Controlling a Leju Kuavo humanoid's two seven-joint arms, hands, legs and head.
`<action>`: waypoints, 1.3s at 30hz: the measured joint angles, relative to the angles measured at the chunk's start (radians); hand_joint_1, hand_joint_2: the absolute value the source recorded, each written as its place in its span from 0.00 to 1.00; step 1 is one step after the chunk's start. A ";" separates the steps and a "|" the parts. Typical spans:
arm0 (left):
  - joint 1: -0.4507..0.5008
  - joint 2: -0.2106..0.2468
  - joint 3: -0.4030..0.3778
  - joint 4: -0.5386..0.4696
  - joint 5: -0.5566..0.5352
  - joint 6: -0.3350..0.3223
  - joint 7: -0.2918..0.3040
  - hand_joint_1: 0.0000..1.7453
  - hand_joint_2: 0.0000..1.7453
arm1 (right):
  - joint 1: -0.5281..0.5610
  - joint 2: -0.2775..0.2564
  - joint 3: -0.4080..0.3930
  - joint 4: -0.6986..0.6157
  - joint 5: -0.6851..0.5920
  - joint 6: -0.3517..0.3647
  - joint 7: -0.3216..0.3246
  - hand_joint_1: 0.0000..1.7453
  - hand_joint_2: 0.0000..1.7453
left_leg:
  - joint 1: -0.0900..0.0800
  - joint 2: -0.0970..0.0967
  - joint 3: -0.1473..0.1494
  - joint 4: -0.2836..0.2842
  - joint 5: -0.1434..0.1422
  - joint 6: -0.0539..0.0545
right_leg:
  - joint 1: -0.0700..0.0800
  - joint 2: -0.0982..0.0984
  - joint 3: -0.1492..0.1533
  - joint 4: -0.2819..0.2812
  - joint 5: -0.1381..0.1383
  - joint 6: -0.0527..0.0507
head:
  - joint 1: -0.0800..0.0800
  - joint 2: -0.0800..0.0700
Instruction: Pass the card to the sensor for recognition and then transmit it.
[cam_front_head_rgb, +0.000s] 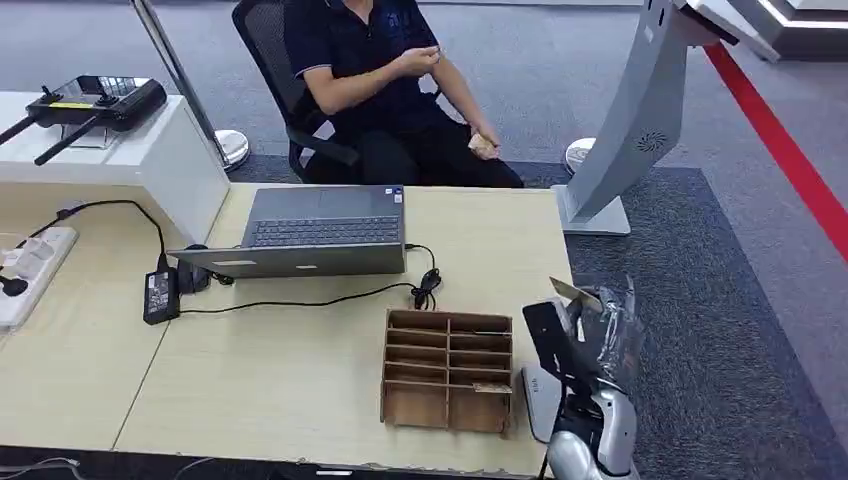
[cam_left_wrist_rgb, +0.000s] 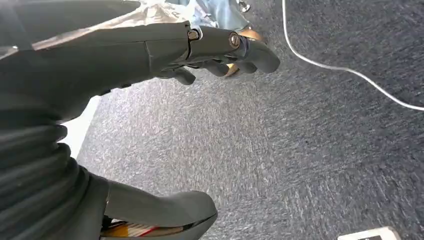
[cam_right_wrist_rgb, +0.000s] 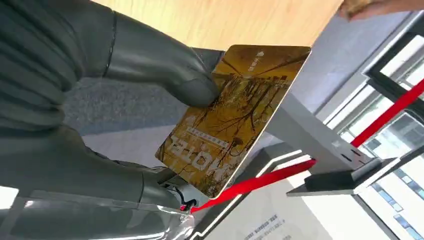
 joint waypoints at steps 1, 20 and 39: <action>-0.001 0.000 0.000 0.000 0.000 -0.002 0.000 0.00 1.00 | -0.002 -0.010 0.007 0.005 0.006 0.000 0.013 1.00 1.00 | 0.000 0.000 0.000 0.000 0.000 0.000 | 0.000 0.000 0.000 0.000 0.000 0.000 | 0.000 0.000; -0.009 0.002 -0.003 0.000 0.000 -0.017 -0.010 0.00 1.00 | -0.042 -0.204 0.165 0.006 0.098 0.097 0.172 1.00 1.00 | 0.000 0.000 0.000 0.000 0.000 0.000 | 0.000 0.000 0.000 0.000 0.000 0.000 | 0.000 0.000; -0.010 0.003 -0.004 0.000 0.010 -0.024 -0.013 0.00 1.00 | -0.046 -0.301 0.248 -0.057 0.115 0.184 0.221 1.00 1.00 | 0.000 0.000 0.000 0.000 0.000 0.000 | 0.000 0.000 0.000 0.000 0.000 0.000 | 0.000 0.000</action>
